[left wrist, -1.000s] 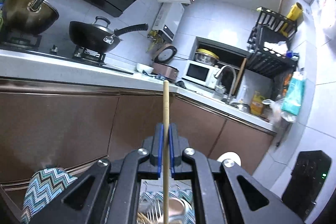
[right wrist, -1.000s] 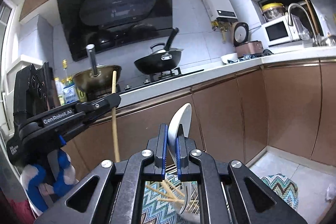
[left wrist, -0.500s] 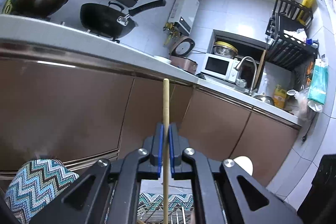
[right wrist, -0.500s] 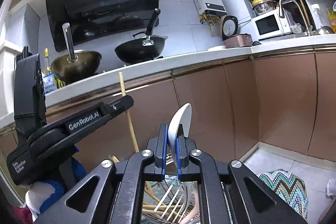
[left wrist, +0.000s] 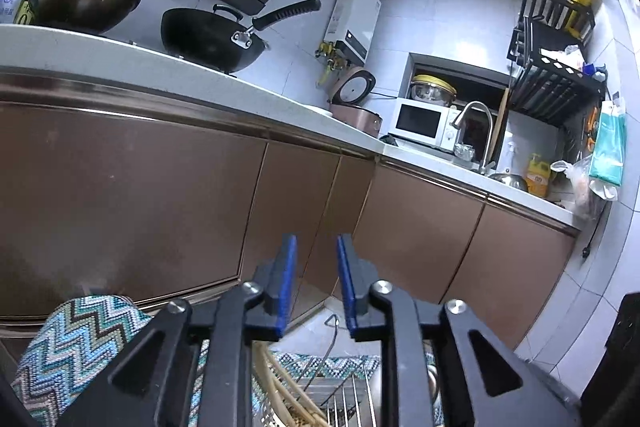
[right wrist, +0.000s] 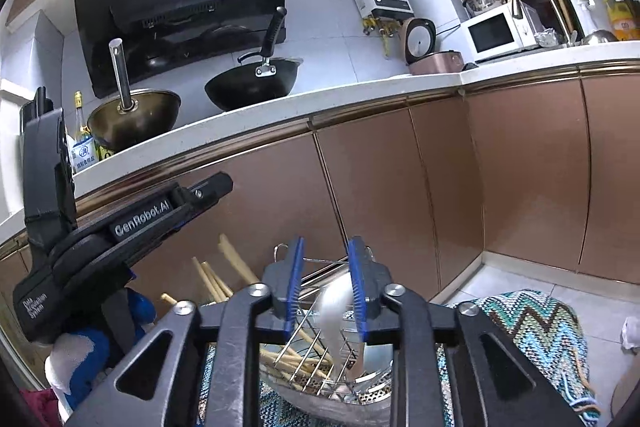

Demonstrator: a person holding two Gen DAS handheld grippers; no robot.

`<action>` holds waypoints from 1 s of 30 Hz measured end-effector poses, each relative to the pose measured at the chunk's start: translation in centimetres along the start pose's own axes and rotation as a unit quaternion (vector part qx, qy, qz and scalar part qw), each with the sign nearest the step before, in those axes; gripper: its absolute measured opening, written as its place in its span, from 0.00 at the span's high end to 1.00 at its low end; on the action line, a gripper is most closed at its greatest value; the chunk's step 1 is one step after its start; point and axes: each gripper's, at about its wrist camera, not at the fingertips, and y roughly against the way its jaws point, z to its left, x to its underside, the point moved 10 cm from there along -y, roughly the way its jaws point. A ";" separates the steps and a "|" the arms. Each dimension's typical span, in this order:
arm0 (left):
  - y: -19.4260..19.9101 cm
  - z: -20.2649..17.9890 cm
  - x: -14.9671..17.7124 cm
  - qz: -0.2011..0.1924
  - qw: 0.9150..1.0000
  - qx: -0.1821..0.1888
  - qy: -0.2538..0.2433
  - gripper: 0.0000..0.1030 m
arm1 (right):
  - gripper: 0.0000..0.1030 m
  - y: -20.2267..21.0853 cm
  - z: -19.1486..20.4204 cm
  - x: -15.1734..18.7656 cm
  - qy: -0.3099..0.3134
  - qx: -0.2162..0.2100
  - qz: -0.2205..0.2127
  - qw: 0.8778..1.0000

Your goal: Organize utensils

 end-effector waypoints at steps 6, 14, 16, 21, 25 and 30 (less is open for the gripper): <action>3.0 0.9 -0.6 0.012 1.000 -0.017 -0.004 0.71 | 0.61 3.0 0.0 -1.4 -0.002 0.021 -0.010 1.000; 8.5 2.8 -0.1 0.064 0.996 -0.061 -0.024 0.55 | 0.33 8.1 0.8 -2.0 -0.006 0.080 -0.003 0.997; 9.9 3.3 0.3 0.075 0.995 -0.068 -0.026 0.53 | 0.27 9.2 0.9 -1.9 -0.004 0.100 0.002 0.995; 14.1 3.7 0.5 0.085 0.991 -0.093 -0.052 0.50 | 0.08 12.3 2.4 -1.5 0.014 0.141 0.012 0.990; 17.1 3.4 0.1 0.084 0.991 -0.092 -0.056 0.50 | 0.01 15.1 3.5 -1.7 0.021 0.164 0.010 0.986; 21.0 3.1 -0.4 0.071 0.989 -0.101 -0.078 0.43 | 0.00 17.6 4.7 -2.1 0.030 0.183 0.008 0.983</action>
